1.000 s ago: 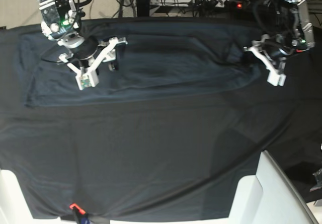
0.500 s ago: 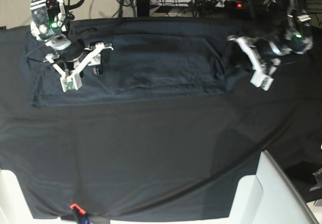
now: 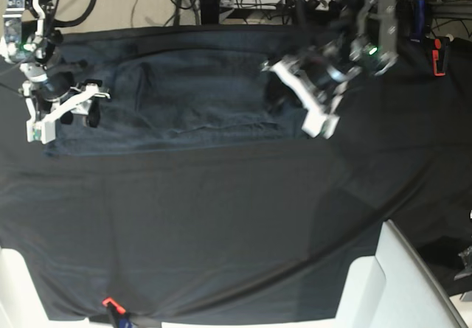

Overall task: Fold the T-shirt properly
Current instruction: 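Fold the grasped side with the left gripper toward the right gripper, then drag the folded fabric with the left gripper across the shirt's middle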

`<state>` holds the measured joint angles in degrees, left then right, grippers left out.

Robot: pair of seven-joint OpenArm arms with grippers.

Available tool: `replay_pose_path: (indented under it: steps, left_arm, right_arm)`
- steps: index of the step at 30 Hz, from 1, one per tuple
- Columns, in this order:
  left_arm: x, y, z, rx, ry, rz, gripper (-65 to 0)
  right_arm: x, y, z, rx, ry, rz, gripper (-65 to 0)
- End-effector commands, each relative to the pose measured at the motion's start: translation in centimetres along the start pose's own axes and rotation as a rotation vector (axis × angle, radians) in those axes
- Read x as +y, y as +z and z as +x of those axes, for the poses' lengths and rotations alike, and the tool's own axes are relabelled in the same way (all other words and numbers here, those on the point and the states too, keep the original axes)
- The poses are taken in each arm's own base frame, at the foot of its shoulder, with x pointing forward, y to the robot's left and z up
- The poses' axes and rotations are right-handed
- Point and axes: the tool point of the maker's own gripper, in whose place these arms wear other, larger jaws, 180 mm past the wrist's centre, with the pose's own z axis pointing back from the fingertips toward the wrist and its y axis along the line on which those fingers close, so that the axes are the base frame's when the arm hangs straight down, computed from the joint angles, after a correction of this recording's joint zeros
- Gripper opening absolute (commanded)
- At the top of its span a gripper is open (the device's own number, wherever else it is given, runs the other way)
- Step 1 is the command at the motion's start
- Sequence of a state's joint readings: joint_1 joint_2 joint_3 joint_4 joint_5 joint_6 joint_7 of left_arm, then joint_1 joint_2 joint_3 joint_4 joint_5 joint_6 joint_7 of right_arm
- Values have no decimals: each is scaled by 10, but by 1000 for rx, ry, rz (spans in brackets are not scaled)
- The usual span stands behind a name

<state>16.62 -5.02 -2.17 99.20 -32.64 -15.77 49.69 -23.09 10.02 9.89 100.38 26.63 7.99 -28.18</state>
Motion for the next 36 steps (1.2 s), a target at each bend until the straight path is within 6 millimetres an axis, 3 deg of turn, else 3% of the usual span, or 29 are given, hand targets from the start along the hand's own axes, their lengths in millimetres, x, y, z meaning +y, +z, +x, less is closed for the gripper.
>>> replay_pose_path:
  steps: [1, 4, 8, 13, 18, 26, 36]
  left_arm:
    - [-8, -3, 11, -38, 15, -19, -650]
    - [-13, -16, 14, -31, 54, -24, -650]
    - [-38, -35, 10, 13, 25, -85, -650]
    - [-55, -46, 14, 21, 37, -104, -650]
    - [-63, -49, 20, 18, 16, -121, -650]
    - [-71, -63, 2, 79, 30, -141, -650]
    - [-72, -65, 8, 72, 25, -143, -650]
  right_arm:
    - [-5, 4, 10, -38, 5, -6, -327]
    - [-8, 5, 9, -35, 5, -12, -327]
    - [-9, 5, 8, -32, 9, -15, -327]
    - [-9, 5, 8, -31, 12, -16, -327]
    - [-9, 5, 8, -31, 12, -16, -326]
    - [-9, 5, 9, -34, 12, -15, -324]
    - [-9, 5, 10, -36, 12, -15, -324]
